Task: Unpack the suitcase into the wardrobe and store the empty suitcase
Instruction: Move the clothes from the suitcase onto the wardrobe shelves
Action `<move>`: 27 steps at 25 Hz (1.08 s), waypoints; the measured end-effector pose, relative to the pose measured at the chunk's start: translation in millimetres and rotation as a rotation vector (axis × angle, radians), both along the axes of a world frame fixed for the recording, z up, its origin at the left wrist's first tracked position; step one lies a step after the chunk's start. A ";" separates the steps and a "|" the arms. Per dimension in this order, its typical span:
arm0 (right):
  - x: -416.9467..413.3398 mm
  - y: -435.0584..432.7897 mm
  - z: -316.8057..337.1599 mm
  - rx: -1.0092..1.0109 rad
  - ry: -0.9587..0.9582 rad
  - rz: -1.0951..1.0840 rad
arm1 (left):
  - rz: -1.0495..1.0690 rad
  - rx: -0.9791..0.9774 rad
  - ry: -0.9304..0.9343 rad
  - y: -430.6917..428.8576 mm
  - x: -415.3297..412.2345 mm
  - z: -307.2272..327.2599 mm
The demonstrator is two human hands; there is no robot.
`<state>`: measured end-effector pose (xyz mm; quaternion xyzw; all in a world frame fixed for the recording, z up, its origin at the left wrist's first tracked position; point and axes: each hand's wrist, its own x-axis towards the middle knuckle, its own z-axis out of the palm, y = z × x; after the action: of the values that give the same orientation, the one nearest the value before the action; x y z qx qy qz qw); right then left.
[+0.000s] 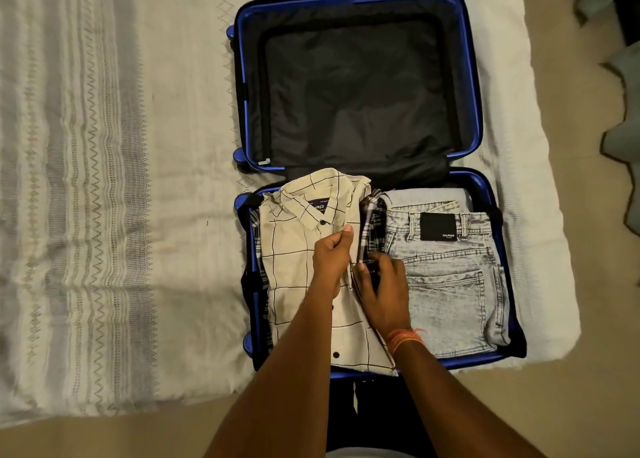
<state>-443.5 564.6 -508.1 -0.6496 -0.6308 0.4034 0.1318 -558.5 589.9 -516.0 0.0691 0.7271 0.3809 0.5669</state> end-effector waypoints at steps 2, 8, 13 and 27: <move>-0.5 6.2 5.3 0.123 -0.036 -0.060 | 0.057 -0.020 -0.022 -0.7 2.5 2.3; -32.4 37.5 21.8 -0.164 0.149 0.275 | 0.120 0.036 -0.155 -4.5 -5.0 19.7; -34.9 34.4 15.2 -0.218 0.067 0.464 | 0.051 -0.028 -0.164 -21.0 -32.2 14.3; 26.8 77.7 27.6 -0.097 -0.137 0.364 | 0.074 -0.257 0.267 -53.0 -42.8 -56.9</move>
<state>-416.7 642.3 -480.6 -0.5565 -0.7250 0.4053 -0.0180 -601.3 536.9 -572.8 0.0194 0.8407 0.2927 0.4551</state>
